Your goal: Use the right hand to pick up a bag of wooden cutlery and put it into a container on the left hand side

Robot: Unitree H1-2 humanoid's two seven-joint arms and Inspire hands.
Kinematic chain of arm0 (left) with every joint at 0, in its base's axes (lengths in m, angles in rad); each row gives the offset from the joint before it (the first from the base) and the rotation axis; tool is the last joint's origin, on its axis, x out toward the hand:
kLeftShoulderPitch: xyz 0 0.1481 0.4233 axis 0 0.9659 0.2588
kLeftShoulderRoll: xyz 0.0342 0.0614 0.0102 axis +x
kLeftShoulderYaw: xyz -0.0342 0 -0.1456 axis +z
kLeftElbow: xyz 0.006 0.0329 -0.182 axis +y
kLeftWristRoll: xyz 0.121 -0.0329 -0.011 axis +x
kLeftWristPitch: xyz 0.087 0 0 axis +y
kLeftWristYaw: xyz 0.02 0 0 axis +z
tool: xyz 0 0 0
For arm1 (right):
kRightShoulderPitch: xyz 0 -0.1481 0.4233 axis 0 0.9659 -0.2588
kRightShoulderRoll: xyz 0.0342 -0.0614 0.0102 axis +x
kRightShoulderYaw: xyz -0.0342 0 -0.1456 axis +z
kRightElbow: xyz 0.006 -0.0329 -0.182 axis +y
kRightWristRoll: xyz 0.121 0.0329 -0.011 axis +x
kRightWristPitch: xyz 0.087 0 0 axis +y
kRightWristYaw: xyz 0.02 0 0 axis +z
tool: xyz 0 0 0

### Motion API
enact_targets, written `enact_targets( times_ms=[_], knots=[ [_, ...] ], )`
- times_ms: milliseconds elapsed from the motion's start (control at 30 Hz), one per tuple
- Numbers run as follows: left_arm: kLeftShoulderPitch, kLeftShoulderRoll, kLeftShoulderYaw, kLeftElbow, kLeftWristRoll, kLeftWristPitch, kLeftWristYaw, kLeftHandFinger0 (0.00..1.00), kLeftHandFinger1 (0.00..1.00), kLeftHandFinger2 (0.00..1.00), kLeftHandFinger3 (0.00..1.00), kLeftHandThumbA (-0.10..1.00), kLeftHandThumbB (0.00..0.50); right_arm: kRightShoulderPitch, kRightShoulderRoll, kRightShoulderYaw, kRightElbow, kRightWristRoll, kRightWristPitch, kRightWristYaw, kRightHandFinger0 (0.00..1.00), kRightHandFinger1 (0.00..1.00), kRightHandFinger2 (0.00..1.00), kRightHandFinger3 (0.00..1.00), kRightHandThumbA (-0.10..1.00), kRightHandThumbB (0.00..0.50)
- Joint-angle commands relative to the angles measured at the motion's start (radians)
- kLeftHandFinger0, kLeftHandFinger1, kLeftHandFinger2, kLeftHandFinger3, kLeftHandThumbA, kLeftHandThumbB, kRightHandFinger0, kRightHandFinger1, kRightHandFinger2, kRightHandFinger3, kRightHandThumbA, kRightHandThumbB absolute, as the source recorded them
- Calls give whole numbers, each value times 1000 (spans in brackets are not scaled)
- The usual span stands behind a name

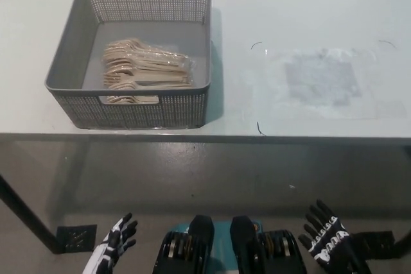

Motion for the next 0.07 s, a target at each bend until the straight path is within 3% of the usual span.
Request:
enact_targets(
  times_ms=[0, 33],
  knots=[
    [7, -3, 11, -3, -12, -14, 3, 1000, 1000, 1000, 1000, 1000, 130, -12, -11, 6, 8, -10, -88, -8, 1000, 1000, 1000, 1000, 1000, 226],
    [8, -2, 12, -2, -6, -18, 6, 1000, 1000, 1000, 1000, 1000, 132, -12, -13, 10, 9, -15, -87, -10, 1000, 1000, 1000, 1000, 1000, 234]
  ],
)
